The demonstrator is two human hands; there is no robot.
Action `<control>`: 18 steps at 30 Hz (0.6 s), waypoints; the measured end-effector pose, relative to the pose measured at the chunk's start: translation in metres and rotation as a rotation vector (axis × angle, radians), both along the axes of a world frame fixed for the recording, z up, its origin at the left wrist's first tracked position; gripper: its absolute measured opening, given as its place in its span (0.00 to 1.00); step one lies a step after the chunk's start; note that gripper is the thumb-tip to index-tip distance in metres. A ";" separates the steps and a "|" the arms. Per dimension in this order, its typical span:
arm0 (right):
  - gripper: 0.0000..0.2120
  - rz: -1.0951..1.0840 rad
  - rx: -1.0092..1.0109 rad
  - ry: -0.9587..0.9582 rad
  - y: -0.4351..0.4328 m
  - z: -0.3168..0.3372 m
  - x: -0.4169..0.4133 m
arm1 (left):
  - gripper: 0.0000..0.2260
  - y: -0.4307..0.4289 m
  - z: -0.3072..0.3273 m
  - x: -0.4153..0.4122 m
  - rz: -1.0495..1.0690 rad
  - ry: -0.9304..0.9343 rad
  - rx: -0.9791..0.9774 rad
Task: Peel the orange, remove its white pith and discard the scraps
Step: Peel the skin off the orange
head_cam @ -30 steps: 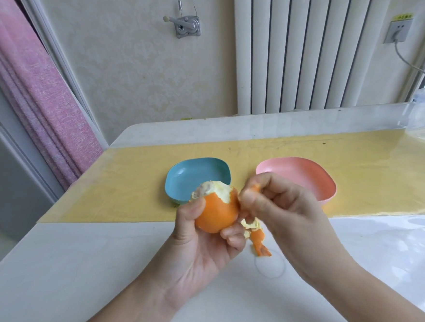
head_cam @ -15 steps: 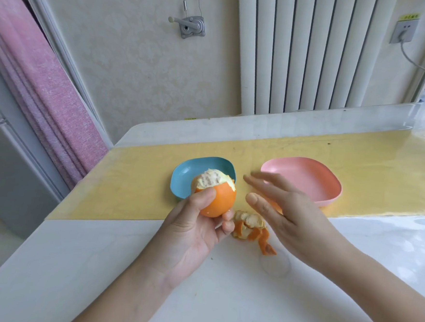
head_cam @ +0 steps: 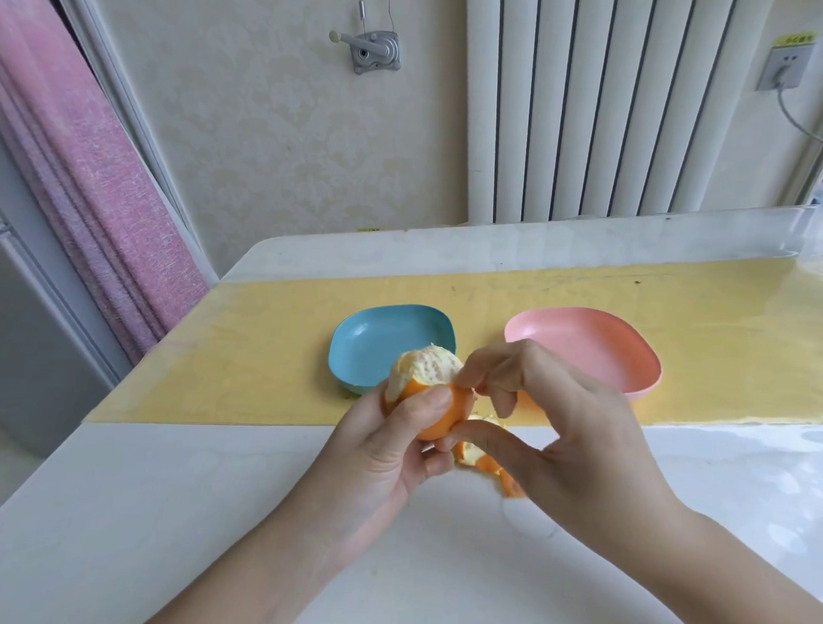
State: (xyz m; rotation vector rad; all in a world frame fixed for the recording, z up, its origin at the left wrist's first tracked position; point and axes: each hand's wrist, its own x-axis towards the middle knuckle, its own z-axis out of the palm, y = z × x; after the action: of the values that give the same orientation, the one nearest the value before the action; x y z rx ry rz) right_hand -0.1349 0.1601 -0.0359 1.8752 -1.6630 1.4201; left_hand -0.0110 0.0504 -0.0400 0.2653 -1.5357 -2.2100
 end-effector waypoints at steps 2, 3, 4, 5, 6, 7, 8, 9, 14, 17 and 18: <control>0.18 0.016 0.026 -0.003 -0.001 -0.002 -0.001 | 0.13 0.001 -0.002 -0.001 0.043 -0.024 -0.052; 0.19 0.028 0.041 -0.003 -0.002 -0.003 -0.002 | 0.14 0.002 -0.003 -0.001 0.065 -0.038 -0.077; 0.19 0.036 0.053 -0.006 -0.002 -0.003 -0.003 | 0.15 0.003 -0.004 -0.002 0.078 -0.048 -0.096; 0.20 0.038 0.060 -0.010 -0.002 -0.004 -0.003 | 0.16 0.005 -0.005 -0.002 0.084 -0.055 -0.109; 0.20 0.033 0.061 -0.012 -0.002 -0.004 -0.004 | 0.17 0.006 -0.006 -0.002 0.090 -0.058 -0.116; 0.20 0.026 0.060 -0.012 -0.002 -0.004 -0.003 | 0.18 0.007 -0.006 -0.002 0.096 -0.057 -0.118; 0.19 0.021 0.056 -0.012 -0.002 -0.004 -0.003 | 0.19 0.007 -0.006 -0.002 0.101 -0.055 -0.121; 0.19 0.021 0.053 -0.013 -0.002 -0.003 -0.002 | 0.20 0.007 -0.007 -0.002 0.103 -0.053 -0.126; 0.19 0.047 0.076 -0.023 -0.001 -0.002 -0.001 | 0.23 0.004 -0.008 -0.002 0.071 -0.034 -0.157; 0.19 0.045 0.087 0.000 -0.001 -0.002 -0.002 | 0.21 0.004 -0.009 -0.002 0.059 -0.040 -0.168; 0.18 0.046 0.087 0.005 -0.001 -0.001 -0.003 | 0.20 0.005 -0.009 -0.002 0.058 -0.040 -0.168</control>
State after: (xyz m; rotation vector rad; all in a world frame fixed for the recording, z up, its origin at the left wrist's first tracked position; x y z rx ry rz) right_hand -0.1375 0.1592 -0.0373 1.9748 -1.7161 1.3797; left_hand -0.0132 0.0550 -0.0491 0.2992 -1.7023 -2.0288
